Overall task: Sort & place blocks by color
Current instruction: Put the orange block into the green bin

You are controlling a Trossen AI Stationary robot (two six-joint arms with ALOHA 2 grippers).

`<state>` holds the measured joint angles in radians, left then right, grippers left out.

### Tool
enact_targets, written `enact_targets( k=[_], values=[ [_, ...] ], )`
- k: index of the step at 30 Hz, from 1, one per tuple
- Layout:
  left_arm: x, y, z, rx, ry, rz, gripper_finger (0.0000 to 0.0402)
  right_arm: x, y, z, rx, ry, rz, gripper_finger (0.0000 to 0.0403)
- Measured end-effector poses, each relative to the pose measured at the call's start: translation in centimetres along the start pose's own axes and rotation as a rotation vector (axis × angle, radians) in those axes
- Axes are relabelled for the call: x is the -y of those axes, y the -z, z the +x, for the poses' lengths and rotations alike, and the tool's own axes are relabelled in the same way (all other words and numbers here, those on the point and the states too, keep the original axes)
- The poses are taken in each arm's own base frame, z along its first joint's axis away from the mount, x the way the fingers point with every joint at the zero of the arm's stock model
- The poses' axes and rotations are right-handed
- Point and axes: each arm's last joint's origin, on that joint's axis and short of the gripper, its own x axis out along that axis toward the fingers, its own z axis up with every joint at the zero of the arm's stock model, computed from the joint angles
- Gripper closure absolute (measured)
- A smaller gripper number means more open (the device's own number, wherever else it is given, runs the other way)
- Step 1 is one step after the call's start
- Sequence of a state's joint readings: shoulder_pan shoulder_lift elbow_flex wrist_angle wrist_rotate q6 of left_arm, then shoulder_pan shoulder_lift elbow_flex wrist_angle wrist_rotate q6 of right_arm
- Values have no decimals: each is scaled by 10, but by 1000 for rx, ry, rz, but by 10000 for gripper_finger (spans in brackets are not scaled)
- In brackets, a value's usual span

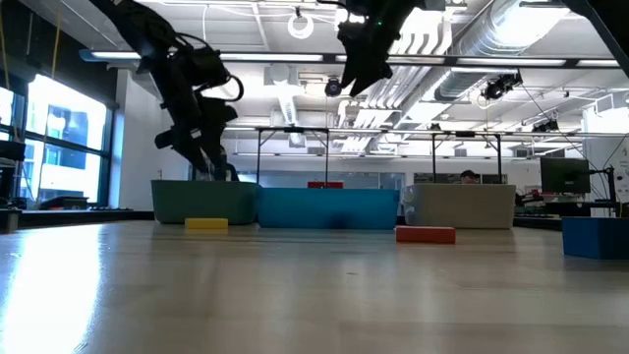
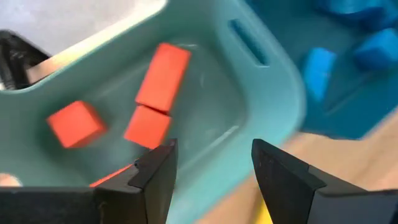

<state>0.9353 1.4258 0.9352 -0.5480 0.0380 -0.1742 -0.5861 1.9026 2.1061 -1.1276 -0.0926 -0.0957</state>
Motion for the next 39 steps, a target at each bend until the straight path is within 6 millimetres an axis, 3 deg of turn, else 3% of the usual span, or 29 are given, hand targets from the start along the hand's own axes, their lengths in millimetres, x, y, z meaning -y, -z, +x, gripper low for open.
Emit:
enact_targets(
  k=[10, 20, 30, 39],
  values=[
    [40, 8, -14, 29, 89, -33, 206, -3, 18, -2, -186, -53, -101, 179],
    [77, 24, -17, -13, 142, -35, 206, -11, 38, -3, -382, -162, -41, 179],
    [106, 41, -22, -44, 196, 47, 206, -55, 78, 37, -672, -244, -75, 179],
    [117, 57, -26, -115, 192, 213, 206, -105, 119, 69, -865, -224, 61, 179]
  ],
)
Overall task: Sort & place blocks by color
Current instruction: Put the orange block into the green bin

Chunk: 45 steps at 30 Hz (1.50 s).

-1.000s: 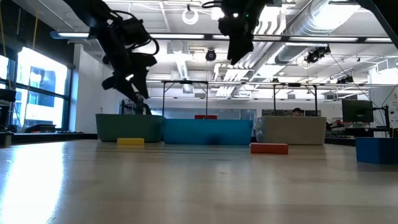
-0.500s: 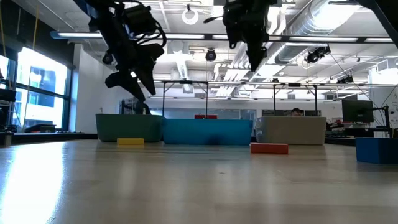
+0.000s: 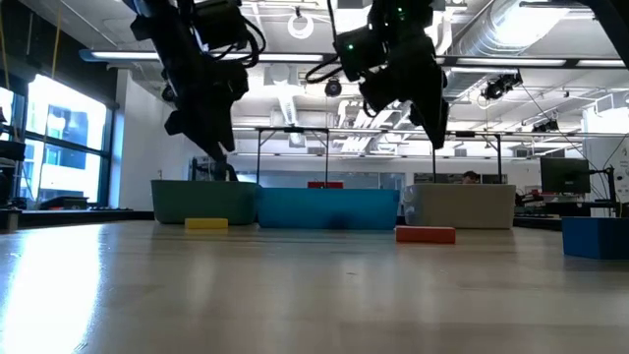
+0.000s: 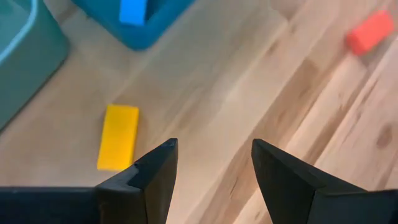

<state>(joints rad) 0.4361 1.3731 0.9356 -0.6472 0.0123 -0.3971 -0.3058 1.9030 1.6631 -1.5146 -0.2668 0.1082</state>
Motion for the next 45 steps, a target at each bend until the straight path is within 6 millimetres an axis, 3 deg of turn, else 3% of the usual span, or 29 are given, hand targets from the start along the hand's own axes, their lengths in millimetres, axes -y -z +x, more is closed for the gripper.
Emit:
enact_targets(
  k=[8, 16, 20, 28, 45],
  values=[
    [11, 15, -12, -53, 10, 143, 206, -39, 1, 39, 1, -10, 92, 179],
    [25, 24, -21, -42, 48, 222, 206, -76, -5, 62, 154, -28, -7, 179],
    [30, 27, -22, -48, 58, 254, 206, -87, -4, 69, 233, 83, -60, 179],
    [36, 31, -23, -35, 20, 291, 206, -91, -4, 74, 253, 154, -72, 179],
    [35, 30, -23, -11, -31, 283, 206, -81, -25, 122, 98, 230, -91, 179]
  ],
)
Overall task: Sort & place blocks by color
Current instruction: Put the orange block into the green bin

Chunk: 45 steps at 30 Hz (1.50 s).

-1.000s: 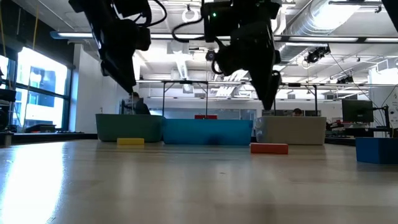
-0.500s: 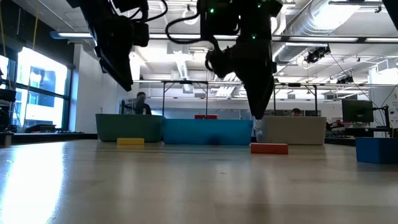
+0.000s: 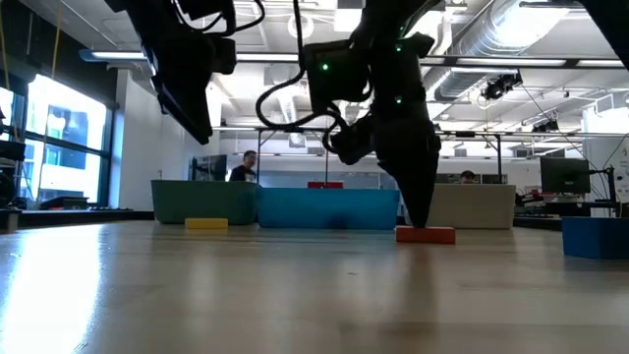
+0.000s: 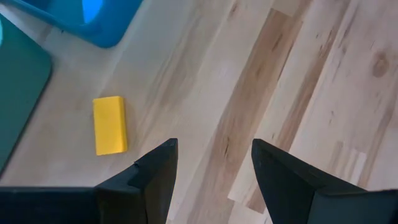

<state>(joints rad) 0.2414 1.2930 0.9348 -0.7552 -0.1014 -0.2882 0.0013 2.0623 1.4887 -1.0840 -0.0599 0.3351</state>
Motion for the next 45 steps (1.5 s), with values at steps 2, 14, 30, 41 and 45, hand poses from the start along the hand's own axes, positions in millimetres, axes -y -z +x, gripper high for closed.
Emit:
enact_targets(
  k=[2, 14, 30, 41, 45],
  values=[
    [0, 0, 0, 4, -3, -1, 206, 0, -1, 4, -9, 3, 1, 179],
    [-1, -1, 0, 16, -40, 2, 206, 3, 1, 13, -89, 35, 13, 179],
    [-5, -3, 0, 39, -74, -11, 206, 4, -1, 28, -150, 31, 40, 307],
    [-34, -10, 2, 30, -51, -195, 206, 29, -1, -2, -76, -4, 52, 307],
    [-47, -16, 3, 62, -13, -298, 206, 45, -2, -27, 27, -38, 59, 307]
  ],
)
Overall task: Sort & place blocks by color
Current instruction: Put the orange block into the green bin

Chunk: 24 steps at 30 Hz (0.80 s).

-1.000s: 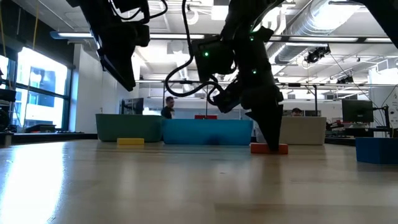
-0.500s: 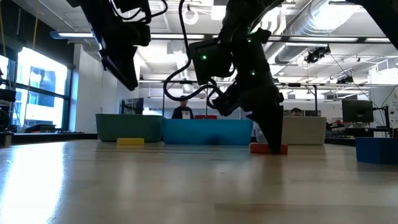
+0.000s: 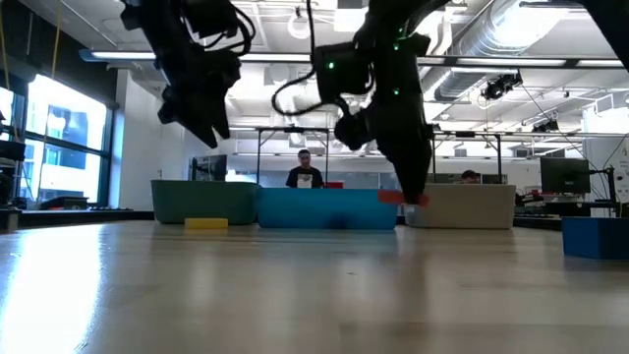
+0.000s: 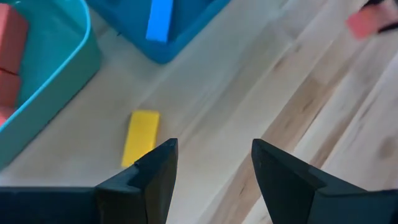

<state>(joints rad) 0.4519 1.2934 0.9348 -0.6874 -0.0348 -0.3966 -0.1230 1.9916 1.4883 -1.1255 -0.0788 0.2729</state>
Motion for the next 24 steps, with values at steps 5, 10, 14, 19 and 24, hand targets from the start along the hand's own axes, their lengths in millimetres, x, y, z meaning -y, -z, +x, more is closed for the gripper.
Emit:
enact_targets(
  k=[5, 10, 14, 19, 24],
  values=[
    [-9, -15, 0, 71, 115, -76, 206, 19, -2, -33, 164, -45, 12, 307],
    [-14, -29, -3, 171, 194, -170, 206, 37, -2, -61, 326, -71, 14, 307],
    [-20, -39, -5, 250, 229, -261, 206, 48, -4, -80, 456, -81, -12, 307],
    [-27, -50, -9, 333, 262, -361, 206, 61, -8, -103, 641, -69, -66, 307],
    [-32, -59, -13, 418, 300, -444, 206, 71, -17, -120, 806, -15, -131, 307]
  ],
)
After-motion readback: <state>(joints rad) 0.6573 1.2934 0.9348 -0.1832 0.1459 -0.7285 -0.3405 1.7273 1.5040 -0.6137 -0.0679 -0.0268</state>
